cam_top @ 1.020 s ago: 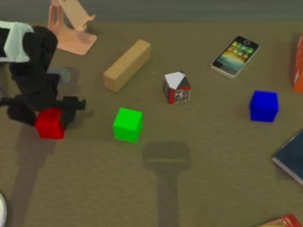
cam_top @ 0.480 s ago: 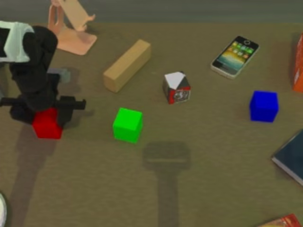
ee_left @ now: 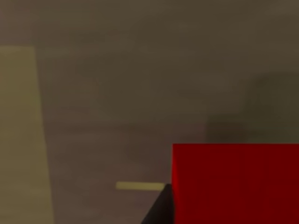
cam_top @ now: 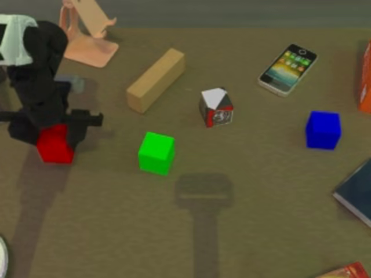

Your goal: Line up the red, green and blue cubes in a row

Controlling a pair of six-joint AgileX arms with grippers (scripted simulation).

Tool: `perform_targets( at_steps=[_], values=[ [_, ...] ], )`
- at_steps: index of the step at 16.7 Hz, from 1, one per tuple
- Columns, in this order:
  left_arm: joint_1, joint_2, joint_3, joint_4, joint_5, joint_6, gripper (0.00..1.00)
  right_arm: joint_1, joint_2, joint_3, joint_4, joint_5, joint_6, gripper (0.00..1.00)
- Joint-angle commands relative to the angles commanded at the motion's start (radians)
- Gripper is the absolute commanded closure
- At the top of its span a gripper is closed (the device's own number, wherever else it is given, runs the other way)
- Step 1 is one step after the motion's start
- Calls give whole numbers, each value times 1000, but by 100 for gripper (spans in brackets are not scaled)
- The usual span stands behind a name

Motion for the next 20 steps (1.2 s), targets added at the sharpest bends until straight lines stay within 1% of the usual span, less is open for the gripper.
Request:
perform_targets(
  at_steps=[4,8,11,13,15,20],
  values=[
    [12,-60,77,-144,-1,-3,100,0,0,0,0,0,0,0],
    [14,-73,89,-163,-1,-3,100,0,0,0,0,0,0,0],
    [-7,-75,82,-161,-1,-15,100,0,0,0,0,0,0,0],
    [-61,-96,59,-161,-3,-70,100,0,0,0,0,0,0,0],
    [-144,-131,21,-160,-6,-166,100,0,0,0,0,0,0,0],
    [-407,-245,-108,-158,-11,-485,100,0,0,0,0,0,0,0]
  ],
)
